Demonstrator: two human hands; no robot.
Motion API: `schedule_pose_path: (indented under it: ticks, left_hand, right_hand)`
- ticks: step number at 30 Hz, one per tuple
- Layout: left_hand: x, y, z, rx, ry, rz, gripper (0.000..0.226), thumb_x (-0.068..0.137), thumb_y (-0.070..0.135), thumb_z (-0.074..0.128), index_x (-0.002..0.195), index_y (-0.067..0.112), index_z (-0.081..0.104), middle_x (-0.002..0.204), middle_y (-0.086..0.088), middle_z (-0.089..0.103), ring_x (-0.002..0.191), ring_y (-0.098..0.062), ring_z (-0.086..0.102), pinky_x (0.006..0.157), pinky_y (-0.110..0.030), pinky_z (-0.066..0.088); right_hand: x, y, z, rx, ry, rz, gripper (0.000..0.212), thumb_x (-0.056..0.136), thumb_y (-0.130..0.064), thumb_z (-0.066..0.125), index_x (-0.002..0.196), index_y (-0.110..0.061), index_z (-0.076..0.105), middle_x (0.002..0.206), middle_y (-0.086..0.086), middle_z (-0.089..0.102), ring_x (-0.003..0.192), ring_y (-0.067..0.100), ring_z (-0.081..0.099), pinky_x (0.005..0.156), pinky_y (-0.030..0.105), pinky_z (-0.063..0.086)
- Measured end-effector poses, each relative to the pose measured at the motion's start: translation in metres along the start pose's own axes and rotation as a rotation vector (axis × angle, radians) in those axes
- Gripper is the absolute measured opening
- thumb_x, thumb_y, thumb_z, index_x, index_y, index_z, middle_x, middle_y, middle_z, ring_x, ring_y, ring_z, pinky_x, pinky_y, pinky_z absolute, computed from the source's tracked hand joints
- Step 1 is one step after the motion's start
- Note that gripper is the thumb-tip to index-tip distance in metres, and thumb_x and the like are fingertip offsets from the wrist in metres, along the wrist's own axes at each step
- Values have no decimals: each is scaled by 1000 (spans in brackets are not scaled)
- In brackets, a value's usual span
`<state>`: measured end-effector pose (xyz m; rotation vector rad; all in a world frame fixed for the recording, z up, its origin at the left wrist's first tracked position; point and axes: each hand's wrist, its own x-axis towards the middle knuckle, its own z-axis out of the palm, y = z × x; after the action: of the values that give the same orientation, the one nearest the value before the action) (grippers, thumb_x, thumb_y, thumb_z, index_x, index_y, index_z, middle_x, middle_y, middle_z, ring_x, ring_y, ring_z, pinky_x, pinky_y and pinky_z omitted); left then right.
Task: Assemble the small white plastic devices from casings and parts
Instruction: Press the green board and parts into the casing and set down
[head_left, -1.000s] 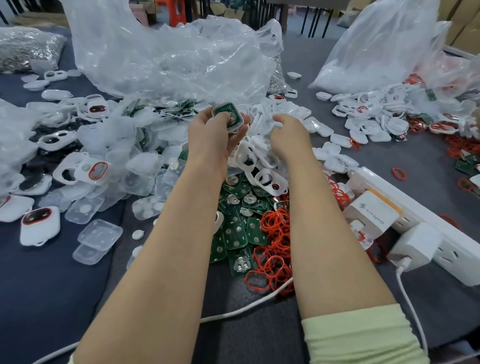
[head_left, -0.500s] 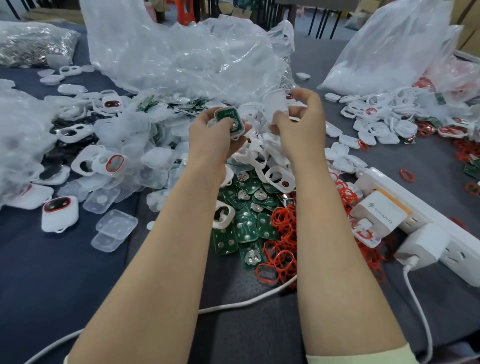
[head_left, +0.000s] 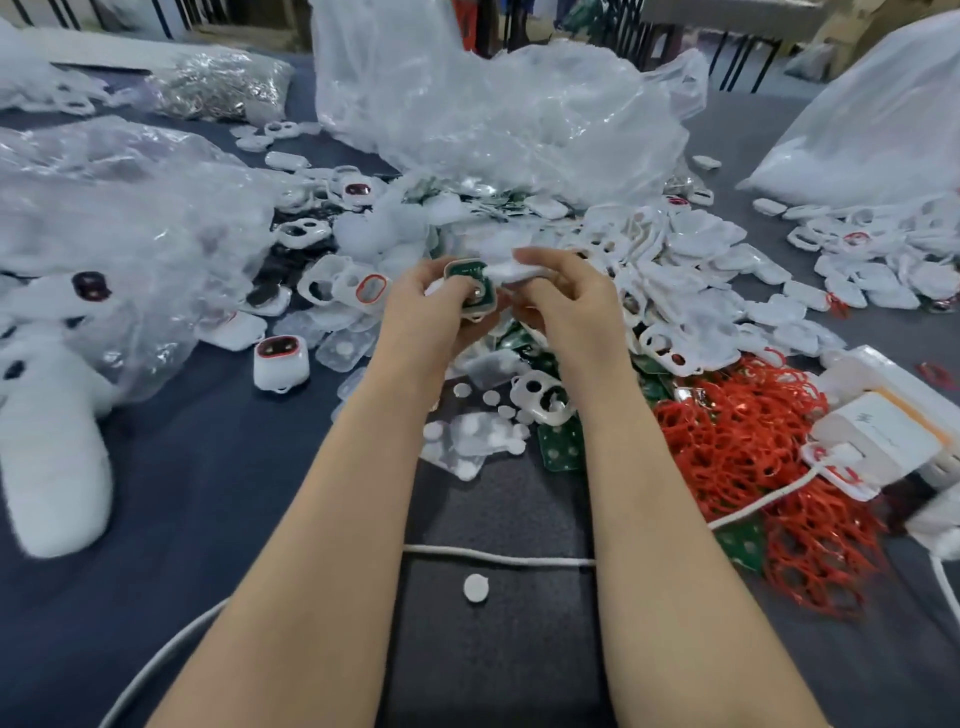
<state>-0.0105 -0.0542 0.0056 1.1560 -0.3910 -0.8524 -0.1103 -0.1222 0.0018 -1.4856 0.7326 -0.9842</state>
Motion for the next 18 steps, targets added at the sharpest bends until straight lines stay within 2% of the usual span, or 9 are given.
schedule_pose_path:
  ticks: [3, 6, 9, 12, 14, 18]
  left_hand:
    - [4, -2, -4, -38, 29, -21, 18, 96, 0, 44, 93, 12, 56, 88, -12, 66, 65, -17, 70, 64, -25, 59]
    - [9, -3, -6, -55, 38, -16, 17, 98, 5, 42, 91, 14, 54, 83, -10, 66, 63, -17, 70, 62, -26, 59]
    - [10, -4, -5, -37, 43, -19, 19, 100, 7, 40, 89, 16, 53, 88, -10, 65, 66, -19, 69, 61, -26, 59]
    - [11, -6, -5, -21, 39, -26, 20, 100, 8, 40, 89, 17, 54, 96, -12, 65, 76, -23, 69, 62, -27, 59]
    - [11, -7, -5, -25, 35, -41, 18, 100, 10, 40, 92, 16, 55, 101, -14, 64, 79, -25, 69, 61, -27, 58]
    - [12, -7, -5, -31, 45, -50, 14, 100, 13, 44, 93, 16, 56, 95, -11, 64, 68, -17, 67, 60, -27, 58]
  right_hand:
    - [5, 3, 3, 107, -42, 45, 21, 91, -4, 53, 101, -19, 66, 92, 3, 66, 79, 14, 65, 75, 26, 56]
    - [8, 6, 4, 85, -11, 15, 20, 93, -5, 52, 99, -20, 64, 91, 3, 65, 76, 10, 65, 73, 25, 56]
    - [9, 10, 4, 89, -5, 2, 28, 92, 2, 50, 103, -24, 54, 89, 0, 67, 74, 4, 66, 68, 20, 53]
    - [10, 10, 3, 109, 9, 26, 23, 92, 2, 54, 106, -15, 50, 90, -3, 67, 73, 2, 67, 68, 20, 54]
    - [10, 11, 3, 113, -5, 27, 19, 92, 2, 55, 103, -13, 53, 93, 1, 67, 78, 7, 68, 71, 22, 56]
    - [8, 10, 3, 155, -2, 31, 25, 90, 6, 55, 108, -12, 52, 95, 8, 66, 88, 18, 67, 76, 28, 58]
